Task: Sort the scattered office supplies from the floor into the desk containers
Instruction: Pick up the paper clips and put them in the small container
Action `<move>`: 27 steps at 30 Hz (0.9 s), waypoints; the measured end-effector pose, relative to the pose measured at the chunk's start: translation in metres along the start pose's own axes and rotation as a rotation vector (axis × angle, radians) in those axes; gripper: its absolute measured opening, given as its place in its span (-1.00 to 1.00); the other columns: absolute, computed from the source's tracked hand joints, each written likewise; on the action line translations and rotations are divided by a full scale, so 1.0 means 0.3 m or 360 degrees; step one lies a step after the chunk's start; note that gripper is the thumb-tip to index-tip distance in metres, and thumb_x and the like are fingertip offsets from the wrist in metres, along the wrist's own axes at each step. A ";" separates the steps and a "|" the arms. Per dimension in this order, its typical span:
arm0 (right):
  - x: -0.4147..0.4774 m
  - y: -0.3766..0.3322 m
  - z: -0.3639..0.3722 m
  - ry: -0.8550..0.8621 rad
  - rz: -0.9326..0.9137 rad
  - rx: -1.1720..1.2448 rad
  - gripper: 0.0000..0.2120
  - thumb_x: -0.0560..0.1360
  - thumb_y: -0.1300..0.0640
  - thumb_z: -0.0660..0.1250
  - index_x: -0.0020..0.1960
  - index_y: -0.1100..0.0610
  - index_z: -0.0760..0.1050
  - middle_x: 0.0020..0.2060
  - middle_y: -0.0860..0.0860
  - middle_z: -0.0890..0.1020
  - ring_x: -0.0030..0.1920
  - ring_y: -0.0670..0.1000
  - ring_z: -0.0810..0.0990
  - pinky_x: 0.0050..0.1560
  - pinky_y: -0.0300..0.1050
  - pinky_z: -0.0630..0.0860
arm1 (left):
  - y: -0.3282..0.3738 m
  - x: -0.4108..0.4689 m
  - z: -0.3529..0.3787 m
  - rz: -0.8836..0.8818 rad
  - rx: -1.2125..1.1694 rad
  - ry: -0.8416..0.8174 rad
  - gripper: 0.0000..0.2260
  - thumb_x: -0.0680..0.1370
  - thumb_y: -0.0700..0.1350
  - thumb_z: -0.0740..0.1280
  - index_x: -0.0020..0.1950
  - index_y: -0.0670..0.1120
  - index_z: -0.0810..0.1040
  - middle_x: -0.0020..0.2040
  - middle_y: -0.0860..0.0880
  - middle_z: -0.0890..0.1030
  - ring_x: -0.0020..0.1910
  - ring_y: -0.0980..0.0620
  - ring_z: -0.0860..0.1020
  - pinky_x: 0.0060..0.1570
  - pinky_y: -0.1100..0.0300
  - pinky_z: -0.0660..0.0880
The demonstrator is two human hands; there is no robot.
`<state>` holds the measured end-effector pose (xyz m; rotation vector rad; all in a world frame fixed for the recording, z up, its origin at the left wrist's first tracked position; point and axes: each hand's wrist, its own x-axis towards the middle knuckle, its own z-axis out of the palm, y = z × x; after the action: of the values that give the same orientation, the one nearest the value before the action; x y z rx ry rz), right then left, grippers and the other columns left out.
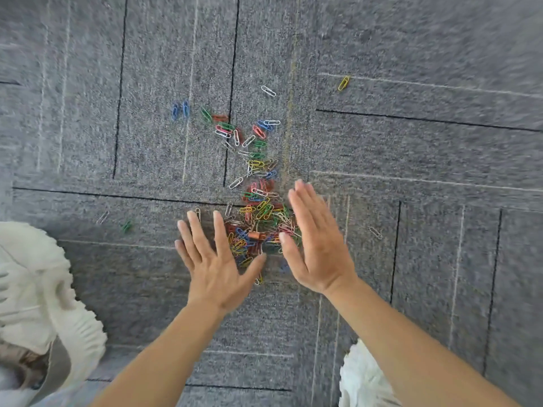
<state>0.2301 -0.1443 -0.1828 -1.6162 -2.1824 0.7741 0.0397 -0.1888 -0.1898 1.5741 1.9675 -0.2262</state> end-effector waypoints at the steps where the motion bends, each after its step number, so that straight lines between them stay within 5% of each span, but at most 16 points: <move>1: -0.045 0.048 -0.029 0.0060 0.0129 -0.0078 -0.37 0.61 0.01 0.15 0.55 0.33 0.11 0.57 0.24 0.11 0.59 0.18 0.02 0.55 0.20 0.06 | 0.036 0.008 0.021 -0.0012 -0.0034 0.0069 -0.06 0.48 0.46 -0.01 0.56 -0.04 -0.41 0.53 -0.21 -0.45 0.51 -0.19 -0.44 0.49 -0.20 -0.34; 4: -0.160 0.181 -0.085 -0.0005 0.0775 -0.0259 -0.21 0.59 -0.21 0.00 0.60 0.26 -0.13 0.59 0.19 -0.14 0.59 0.13 -0.22 0.55 0.24 -0.09 | 0.134 0.029 0.051 0.0200 -0.0078 0.0167 -0.16 0.56 0.36 -0.04 0.60 -0.13 -0.27 0.60 -0.20 -0.29 0.57 -0.14 -0.31 0.53 -0.17 -0.21; 6: -0.194 0.206 -0.075 -0.0112 0.0948 -0.0321 -0.13 0.55 -0.30 -0.08 0.59 0.26 -0.25 0.57 0.19 -0.25 0.57 0.13 -0.32 0.54 0.26 -0.14 | 0.182 0.047 0.046 0.0432 -0.0224 0.0153 -0.19 0.58 0.31 0.01 0.61 -0.16 -0.21 0.61 -0.15 -0.23 0.59 -0.07 -0.25 0.55 -0.16 -0.13; 11: -0.089 0.020 0.031 -0.0283 0.0501 -0.0198 -0.13 0.59 -0.21 0.05 0.56 0.29 -0.33 0.57 0.18 -0.31 0.57 0.15 -0.31 0.57 0.16 -0.16 | 0.165 0.133 -0.055 0.0592 -0.0647 0.0277 -0.25 0.60 0.23 0.08 0.62 -0.18 -0.08 0.63 -0.08 -0.16 0.61 -0.06 -0.11 0.47 -0.25 0.19; 14: -0.008 -0.095 0.085 -0.0241 0.0212 0.0190 -0.16 0.59 -0.03 0.25 0.58 0.31 -0.19 0.59 0.20 -0.16 0.59 0.12 -0.19 0.58 0.10 -0.05 | 0.094 0.204 -0.125 0.0412 -0.0424 0.0275 -0.24 0.57 0.30 0.03 0.63 -0.09 -0.11 0.62 -0.06 -0.21 0.60 -0.05 -0.20 0.53 -0.23 0.01; 17: 0.010 -0.123 0.053 -0.0145 0.0220 0.0319 -0.24 0.59 0.00 0.22 0.58 0.30 -0.09 0.59 0.21 -0.04 0.60 0.09 -0.10 0.58 0.03 0.01 | 0.075 0.280 -0.189 0.0463 -0.0108 0.0225 -0.27 0.58 0.31 0.00 0.63 0.01 -0.18 0.60 -0.01 -0.31 0.57 0.01 -0.31 0.52 -0.06 -0.22; 20: -0.070 -0.039 -0.010 -0.0249 0.0112 -0.0004 -0.21 0.56 -0.13 0.21 0.58 0.27 -0.01 0.59 0.17 0.00 0.60 0.09 -0.06 0.57 0.08 0.04 | 0.112 0.328 -0.209 0.0549 0.0001 0.0153 -0.32 0.61 0.29 -0.04 0.62 0.03 -0.19 0.60 0.01 -0.31 0.56 0.04 -0.34 0.54 -0.01 -0.26; 27: -0.174 0.083 0.017 -0.0513 0.0182 -0.0666 0.30 0.26 -0.58 0.19 0.58 0.32 -0.20 0.59 0.24 -0.13 0.59 0.22 -0.10 0.49 0.23 0.00 | 0.132 0.104 -0.104 0.0936 -0.0136 -0.0168 -0.42 0.65 0.18 -0.04 0.62 -0.05 0.06 0.61 0.07 0.02 0.58 0.18 -0.15 0.57 0.05 -0.07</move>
<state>0.2630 -0.1897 -0.1983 -1.9408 -2.6373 0.6790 0.0622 -0.1368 -0.1727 1.9552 1.3411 0.0156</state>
